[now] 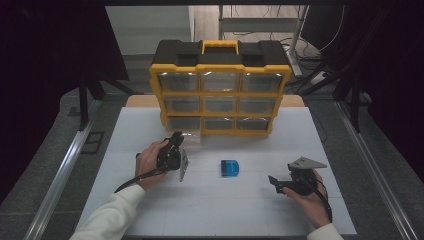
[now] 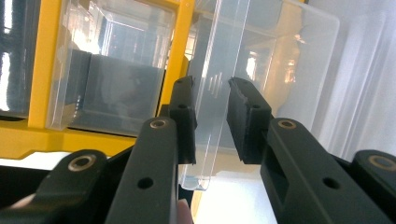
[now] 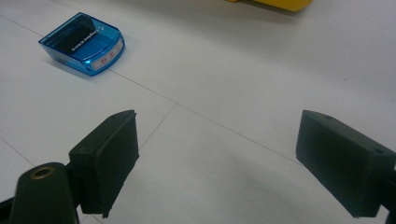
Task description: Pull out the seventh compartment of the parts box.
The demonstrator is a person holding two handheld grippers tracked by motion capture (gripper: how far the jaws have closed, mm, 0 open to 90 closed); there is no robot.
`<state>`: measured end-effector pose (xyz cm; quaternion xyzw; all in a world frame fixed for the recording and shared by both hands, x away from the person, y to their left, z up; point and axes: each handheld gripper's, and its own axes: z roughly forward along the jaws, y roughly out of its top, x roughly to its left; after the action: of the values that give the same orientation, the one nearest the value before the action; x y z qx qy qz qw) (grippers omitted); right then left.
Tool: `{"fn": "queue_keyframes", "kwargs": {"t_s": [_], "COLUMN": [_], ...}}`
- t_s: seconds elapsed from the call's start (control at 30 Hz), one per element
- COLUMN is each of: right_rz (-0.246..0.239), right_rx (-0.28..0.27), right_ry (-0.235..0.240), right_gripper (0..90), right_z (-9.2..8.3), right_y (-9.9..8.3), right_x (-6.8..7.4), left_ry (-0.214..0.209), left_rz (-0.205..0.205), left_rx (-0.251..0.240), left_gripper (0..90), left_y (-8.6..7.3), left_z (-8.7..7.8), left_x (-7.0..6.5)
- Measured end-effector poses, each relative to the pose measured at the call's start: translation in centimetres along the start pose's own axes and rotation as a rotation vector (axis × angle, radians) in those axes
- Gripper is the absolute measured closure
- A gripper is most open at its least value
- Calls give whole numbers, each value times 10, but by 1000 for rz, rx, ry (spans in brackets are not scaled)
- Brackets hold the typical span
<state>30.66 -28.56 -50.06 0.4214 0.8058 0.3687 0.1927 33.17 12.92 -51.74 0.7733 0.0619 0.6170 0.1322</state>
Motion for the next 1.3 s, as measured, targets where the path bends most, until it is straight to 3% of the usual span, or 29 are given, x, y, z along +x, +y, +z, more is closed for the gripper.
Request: {"fn": "queue_keyframes", "kwargs": {"t_s": [1.3], "right_rz": [0], "right_rx": [1], "right_ry": [-3], "right_gripper": [137], "right_z": [0], "right_y": [0], "right_x": [0], "left_ry": [-14], "left_rz": [1], "left_rx": [-17], "left_gripper": [728], "left_y": [-4], "left_z": [-11], "left_x": [1]}}
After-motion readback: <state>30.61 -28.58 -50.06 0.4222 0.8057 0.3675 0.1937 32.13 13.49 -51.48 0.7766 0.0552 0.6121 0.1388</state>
